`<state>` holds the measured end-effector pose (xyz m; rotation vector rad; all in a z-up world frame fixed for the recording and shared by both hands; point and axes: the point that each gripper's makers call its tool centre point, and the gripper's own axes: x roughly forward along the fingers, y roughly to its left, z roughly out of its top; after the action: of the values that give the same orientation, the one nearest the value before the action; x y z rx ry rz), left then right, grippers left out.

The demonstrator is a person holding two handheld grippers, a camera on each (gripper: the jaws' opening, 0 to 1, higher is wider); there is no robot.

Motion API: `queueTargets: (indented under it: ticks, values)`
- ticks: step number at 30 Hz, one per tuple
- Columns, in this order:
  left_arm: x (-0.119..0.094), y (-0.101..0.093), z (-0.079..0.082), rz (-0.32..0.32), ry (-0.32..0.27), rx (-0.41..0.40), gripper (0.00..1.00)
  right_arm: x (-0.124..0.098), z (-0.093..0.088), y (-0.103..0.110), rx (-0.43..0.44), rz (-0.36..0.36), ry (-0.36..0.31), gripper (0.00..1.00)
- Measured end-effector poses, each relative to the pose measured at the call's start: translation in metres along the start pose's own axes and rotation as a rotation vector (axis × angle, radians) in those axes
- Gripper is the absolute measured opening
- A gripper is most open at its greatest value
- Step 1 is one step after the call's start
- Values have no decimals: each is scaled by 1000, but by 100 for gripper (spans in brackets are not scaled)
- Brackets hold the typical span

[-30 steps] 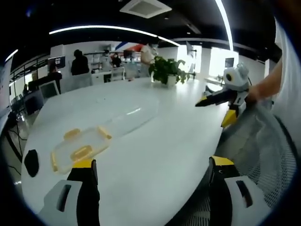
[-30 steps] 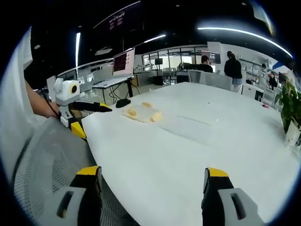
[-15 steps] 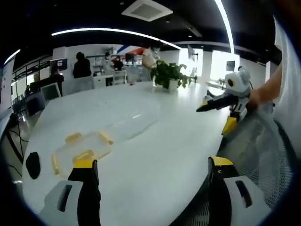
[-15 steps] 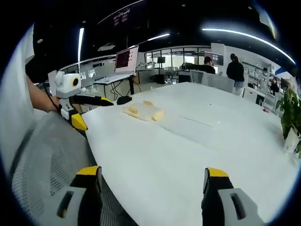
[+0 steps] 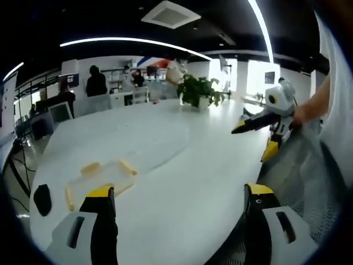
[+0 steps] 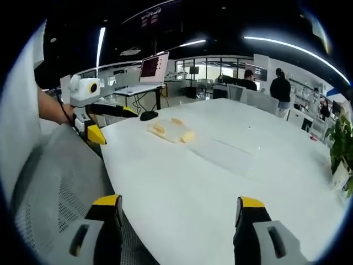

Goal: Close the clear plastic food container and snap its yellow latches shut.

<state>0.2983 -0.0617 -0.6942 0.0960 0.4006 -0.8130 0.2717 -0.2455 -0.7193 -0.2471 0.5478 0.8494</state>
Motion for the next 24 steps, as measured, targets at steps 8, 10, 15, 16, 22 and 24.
queueTargets:
  ticks: [8, 10, 15, 16, 22, 24]
  values:
    - [2, 6, -1, -3, 16, 19, 94, 2, 2, 0, -20, 3, 4, 87]
    - [2, 8, -1, -3, 19, 20, 94, 3, 4, 1, -21, 14, 0, 87]
    - [1, 15, -3, 2, 25, 19, 93, 9, 8, 1, -55, 26, 6, 86]
    - [1, 16, -3, 1, 26, 17, 93, 10, 9, 0, -55, 27, 7, 86]
    - [1, 20, -5, -2, 36, 4, 92, 17, 14, 0, -64, 36, 5, 85]
    - [1, 21, -6, -3, 39, 7, 92, 20, 15, 0, -61, 42, 4, 85]
